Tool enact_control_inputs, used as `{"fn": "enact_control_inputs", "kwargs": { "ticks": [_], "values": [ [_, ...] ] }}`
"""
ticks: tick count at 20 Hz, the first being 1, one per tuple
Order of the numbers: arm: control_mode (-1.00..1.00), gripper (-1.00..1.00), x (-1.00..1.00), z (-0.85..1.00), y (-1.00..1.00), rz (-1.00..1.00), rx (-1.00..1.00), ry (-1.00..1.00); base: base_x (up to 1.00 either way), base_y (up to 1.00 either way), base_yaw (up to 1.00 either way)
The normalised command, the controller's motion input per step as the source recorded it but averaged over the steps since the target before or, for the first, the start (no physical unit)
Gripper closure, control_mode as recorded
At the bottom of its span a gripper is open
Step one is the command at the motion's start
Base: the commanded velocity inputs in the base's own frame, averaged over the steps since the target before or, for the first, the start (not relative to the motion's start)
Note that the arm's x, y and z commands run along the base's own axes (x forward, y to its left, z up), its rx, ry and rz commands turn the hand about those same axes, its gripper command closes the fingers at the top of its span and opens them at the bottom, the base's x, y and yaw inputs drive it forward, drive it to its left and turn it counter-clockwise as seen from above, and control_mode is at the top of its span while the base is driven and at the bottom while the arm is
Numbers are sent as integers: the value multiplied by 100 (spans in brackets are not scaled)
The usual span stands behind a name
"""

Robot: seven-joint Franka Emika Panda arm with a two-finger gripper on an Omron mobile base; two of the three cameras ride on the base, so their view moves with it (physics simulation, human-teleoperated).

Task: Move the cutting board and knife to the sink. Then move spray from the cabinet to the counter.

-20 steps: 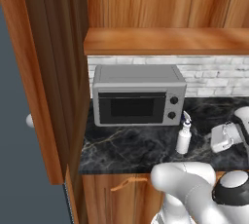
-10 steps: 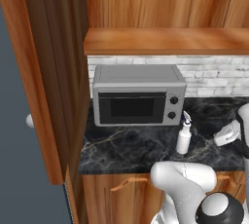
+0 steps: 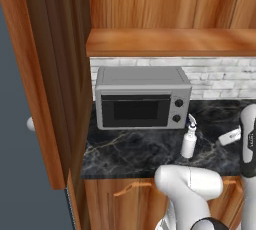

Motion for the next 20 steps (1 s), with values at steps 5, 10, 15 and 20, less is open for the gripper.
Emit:
{"fn": "enact_control_inputs", "kwargs": {
  "ticks": [5, 10, 15, 20],
  "values": [
    [-100, -100, -24, 38, 0, -9, -2, 15, 0, 0, 0],
    [-100, -100, -34, 29, 0, -7, -4, 8, 0, 0, 0],
    [-100, -100, -37, 21, 0, -4, -6, 0, 0, 0, 0],
    [-100, -100, -33, 13, 8, -3, -9, 0, 0, 0, 0]
  ]
}}
